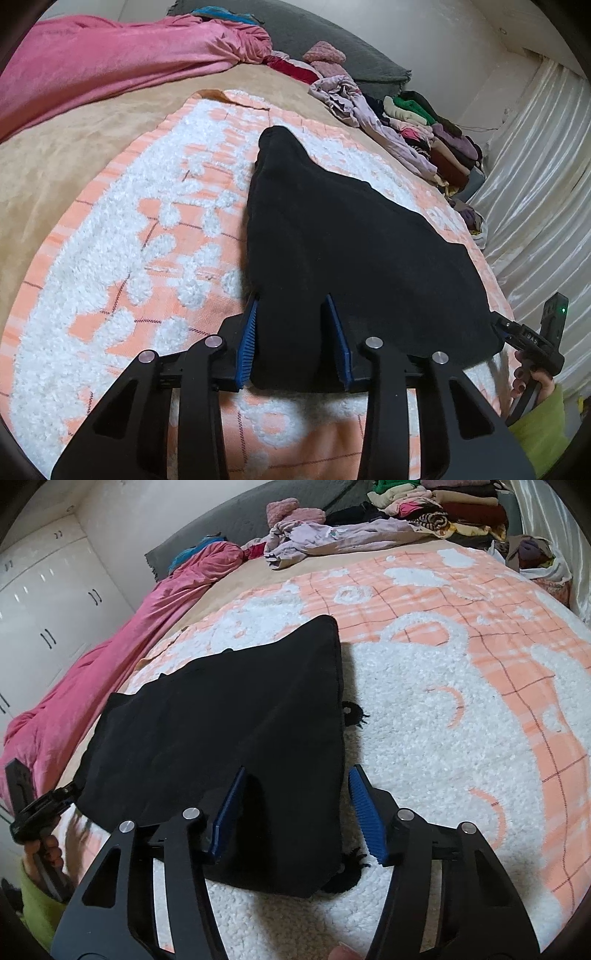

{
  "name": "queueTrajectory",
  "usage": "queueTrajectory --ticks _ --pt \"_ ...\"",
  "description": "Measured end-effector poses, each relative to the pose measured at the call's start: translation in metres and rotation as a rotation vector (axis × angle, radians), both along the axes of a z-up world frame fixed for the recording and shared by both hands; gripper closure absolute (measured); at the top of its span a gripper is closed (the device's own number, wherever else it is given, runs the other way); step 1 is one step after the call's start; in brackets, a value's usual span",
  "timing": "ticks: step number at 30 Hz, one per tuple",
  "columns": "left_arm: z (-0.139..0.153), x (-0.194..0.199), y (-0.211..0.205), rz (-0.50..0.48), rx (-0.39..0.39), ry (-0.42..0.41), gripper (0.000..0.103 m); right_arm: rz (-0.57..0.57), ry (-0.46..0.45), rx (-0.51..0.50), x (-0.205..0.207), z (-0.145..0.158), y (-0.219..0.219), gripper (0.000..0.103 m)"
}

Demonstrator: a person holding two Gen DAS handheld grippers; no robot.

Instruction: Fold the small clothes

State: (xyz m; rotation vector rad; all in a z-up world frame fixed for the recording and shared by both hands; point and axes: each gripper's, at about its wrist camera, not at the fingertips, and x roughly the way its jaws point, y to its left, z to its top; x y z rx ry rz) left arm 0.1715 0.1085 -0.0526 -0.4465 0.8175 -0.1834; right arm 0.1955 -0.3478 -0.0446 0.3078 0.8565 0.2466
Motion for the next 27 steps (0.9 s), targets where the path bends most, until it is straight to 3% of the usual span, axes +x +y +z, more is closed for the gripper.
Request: queueTrajectory --ticks 2,3,5,8,11,18,27 --pt "0.000 0.001 0.001 -0.001 -0.008 0.006 0.067 0.009 -0.001 -0.009 0.000 0.000 0.003 0.056" --pt "0.000 0.001 0.001 -0.002 -0.006 0.008 0.067 0.013 -0.001 -0.013 0.000 -0.001 0.004 0.063" --pt "0.000 0.001 -0.001 -0.008 -0.005 0.014 0.079 0.014 -0.001 -0.019 0.000 -0.001 0.005 0.074" --pt "0.004 0.000 -0.005 -0.022 0.013 0.008 0.085 0.006 -0.009 -0.014 -0.001 0.000 0.004 0.089" --pt "0.011 -0.003 -0.007 -0.031 0.024 -0.009 0.086 0.001 -0.026 0.004 -0.003 0.005 0.002 0.095" --pt "0.019 -0.016 0.000 -0.046 -0.007 -0.009 0.086 -0.006 -0.054 0.029 -0.016 0.017 -0.004 0.097" --pt "0.004 -0.022 0.003 -0.046 0.016 0.046 0.085 -0.031 0.013 -0.038 -0.011 -0.002 -0.003 0.093"
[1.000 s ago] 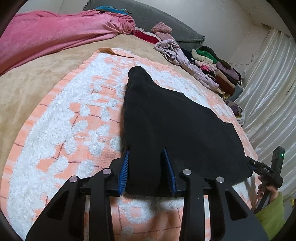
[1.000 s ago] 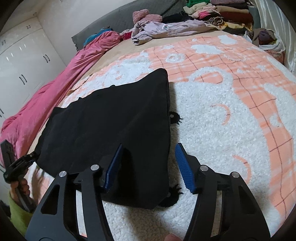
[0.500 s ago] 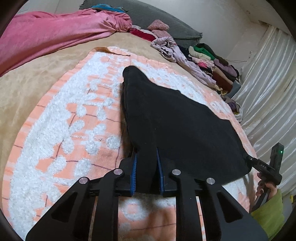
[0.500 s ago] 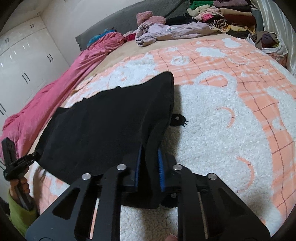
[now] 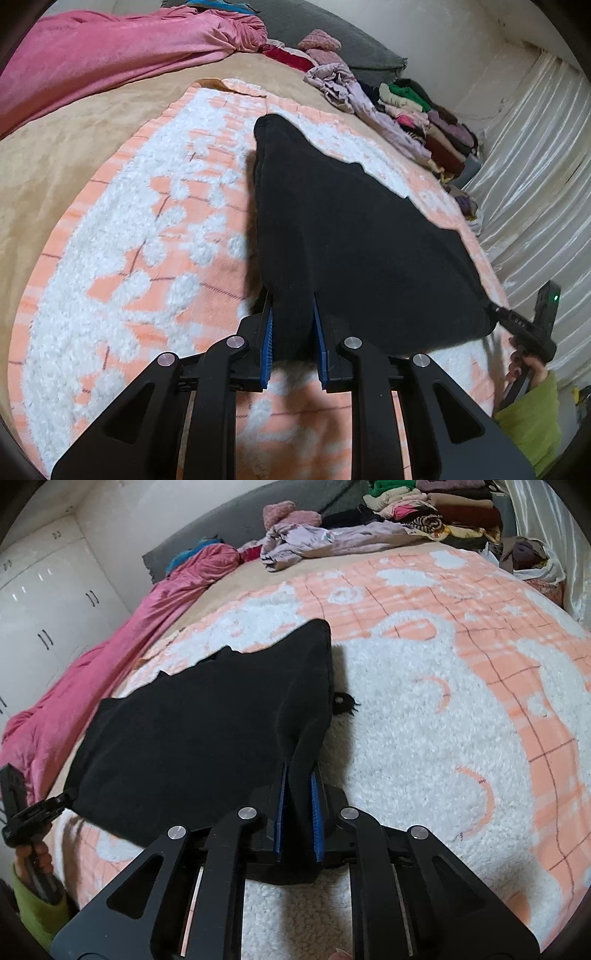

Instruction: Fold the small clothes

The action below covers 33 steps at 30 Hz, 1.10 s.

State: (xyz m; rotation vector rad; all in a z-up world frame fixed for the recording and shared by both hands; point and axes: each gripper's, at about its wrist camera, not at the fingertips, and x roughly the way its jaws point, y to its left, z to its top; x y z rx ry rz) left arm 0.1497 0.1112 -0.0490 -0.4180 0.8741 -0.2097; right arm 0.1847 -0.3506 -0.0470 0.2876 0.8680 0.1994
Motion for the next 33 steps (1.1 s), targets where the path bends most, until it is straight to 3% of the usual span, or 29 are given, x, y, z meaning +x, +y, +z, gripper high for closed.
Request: queueTrajectory --ticks 5,9,16,18,20,24,33 --pt "-0.011 0.006 0.006 0.006 -0.030 0.022 0.080 -0.027 0.010 -0.042 0.001 -0.003 -0.001 0.082" --pt "0.002 0.001 0.012 0.013 -0.033 -0.020 0.079 -0.042 -0.017 -0.076 -0.001 0.004 -0.001 0.072" --pt "0.031 -0.012 0.011 0.068 0.075 -0.115 0.081 -0.065 -0.115 -0.150 -0.008 0.025 0.001 0.065" --pt "0.037 -0.013 0.008 0.073 0.099 -0.130 0.078 -0.063 -0.133 -0.153 -0.009 0.029 0.002 0.059" --pt "0.040 -0.015 0.004 0.076 0.130 -0.141 0.070 -0.052 -0.150 -0.156 -0.009 0.032 0.006 0.059" --pt "0.047 -0.015 -0.009 0.062 0.172 -0.156 0.066 -0.030 -0.169 -0.173 -0.010 0.035 0.013 0.056" --pt "0.062 -0.004 -0.053 -0.021 0.245 -0.194 0.047 0.017 -0.194 -0.193 -0.009 0.039 0.031 0.052"
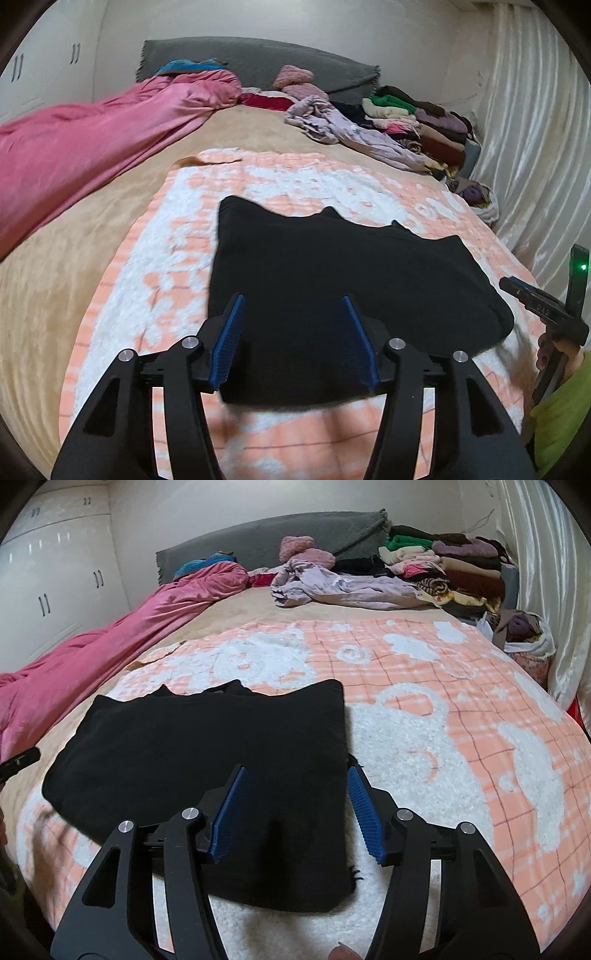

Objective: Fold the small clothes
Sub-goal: 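Release the bundle and smooth it flat with both tools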

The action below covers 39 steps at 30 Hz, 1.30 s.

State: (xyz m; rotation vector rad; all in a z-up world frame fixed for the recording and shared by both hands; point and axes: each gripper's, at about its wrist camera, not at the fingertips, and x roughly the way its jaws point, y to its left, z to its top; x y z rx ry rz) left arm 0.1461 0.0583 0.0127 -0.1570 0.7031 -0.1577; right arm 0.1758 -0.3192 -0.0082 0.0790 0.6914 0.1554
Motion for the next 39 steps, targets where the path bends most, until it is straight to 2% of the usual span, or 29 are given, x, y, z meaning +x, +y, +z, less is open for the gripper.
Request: queueTrajectory --ticks 2,3,8,15,17,30,33,36,39 --pt "0.000 0.003 -0.009 -0.017 0.010 0.004 0.042 0.010 -0.002 -0.006 0.001 0.001 0.004 0.051" --pt "0.001 0.004 -0.013 -0.026 0.017 0.005 0.042 0.012 -0.003 -0.009 0.001 0.001 0.006 0.047" --pt "0.004 0.014 -0.026 -0.053 0.042 -0.001 0.032 0.017 -0.018 -0.029 0.001 0.003 0.014 0.036" --pt "0.005 0.037 -0.036 -0.063 0.078 0.002 0.030 0.035 -0.026 -0.048 0.004 0.003 0.022 0.031" --pt "0.003 0.045 -0.037 -0.065 0.094 0.005 0.026 0.043 -0.027 -0.056 0.007 0.003 0.025 0.029" --pt "-0.019 0.083 -0.025 -0.049 0.085 0.038 0.025 0.116 -0.016 -0.070 0.024 0.001 0.050 0.026" --pt "-0.033 0.091 -0.019 -0.025 0.092 0.077 0.025 0.125 -0.004 -0.092 0.030 -0.002 0.055 0.025" --pt "-0.048 0.100 -0.008 -0.011 0.065 0.126 0.025 0.119 0.022 -0.103 0.042 -0.006 0.057 0.025" --pt "-0.055 0.102 -0.003 -0.007 0.042 0.136 0.024 0.132 0.065 -0.088 0.056 -0.012 0.057 0.024"
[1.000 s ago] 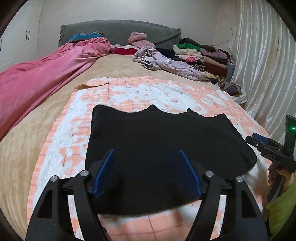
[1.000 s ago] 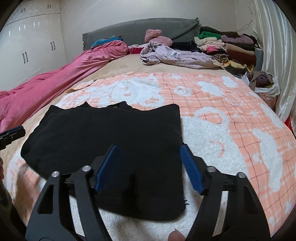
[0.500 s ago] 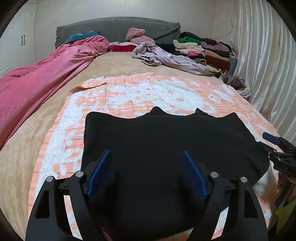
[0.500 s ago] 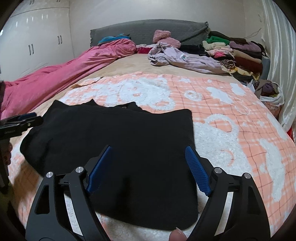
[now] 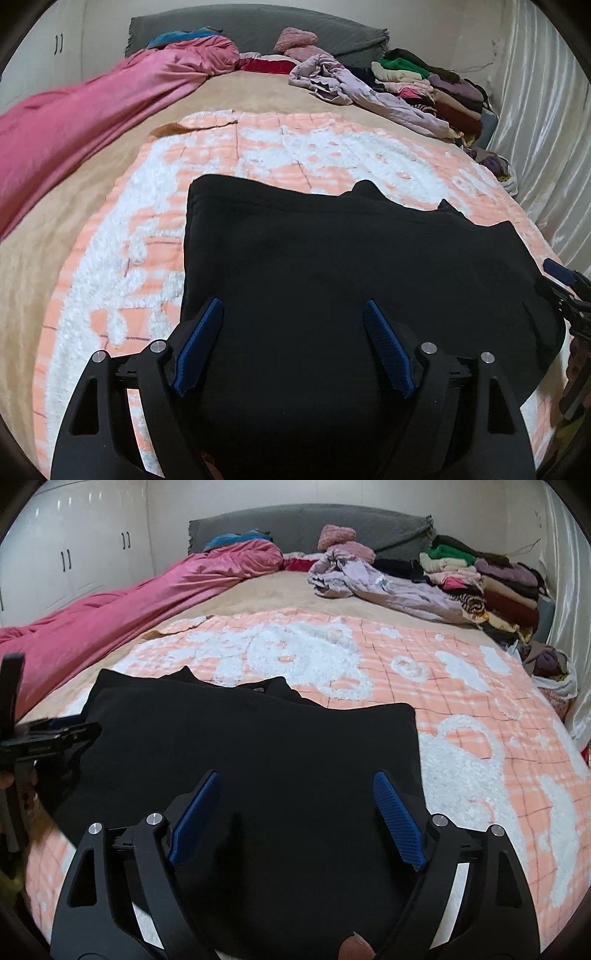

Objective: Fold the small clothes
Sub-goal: 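Release the bundle and smooth it flat with both tools, then move both open tools over the folded black sweatshirt's edge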

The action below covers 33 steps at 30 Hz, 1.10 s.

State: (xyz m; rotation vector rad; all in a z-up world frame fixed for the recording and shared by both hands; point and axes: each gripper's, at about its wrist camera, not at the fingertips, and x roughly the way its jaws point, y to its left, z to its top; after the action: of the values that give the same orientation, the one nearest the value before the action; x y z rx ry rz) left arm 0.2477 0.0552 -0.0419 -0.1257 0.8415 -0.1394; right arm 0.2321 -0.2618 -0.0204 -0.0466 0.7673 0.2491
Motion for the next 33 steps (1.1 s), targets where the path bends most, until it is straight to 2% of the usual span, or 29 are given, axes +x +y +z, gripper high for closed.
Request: queueTrajectory --ticks 3,5,19,22,33 --pt "-0.002 0.001 0.001 -0.001 -0.003 0.000 0.023 -0.037 0.078 -0.051 0.016 -0.019 0.000 0.024" --pt "-0.004 0.001 0.003 0.000 -0.015 0.002 0.023 -0.046 0.107 -0.017 0.018 -0.032 -0.004 0.023" --pt "0.005 -0.005 0.005 0.018 -0.012 -0.013 0.022 -0.084 0.045 0.045 0.004 -0.018 -0.013 0.015" --pt "0.010 -0.007 0.009 0.034 -0.013 -0.021 0.011 -0.100 0.033 0.056 0.001 -0.015 -0.016 0.013" --pt "0.033 -0.017 0.019 0.057 -0.017 -0.064 0.005 -0.095 -0.035 0.077 -0.010 0.001 -0.017 0.009"
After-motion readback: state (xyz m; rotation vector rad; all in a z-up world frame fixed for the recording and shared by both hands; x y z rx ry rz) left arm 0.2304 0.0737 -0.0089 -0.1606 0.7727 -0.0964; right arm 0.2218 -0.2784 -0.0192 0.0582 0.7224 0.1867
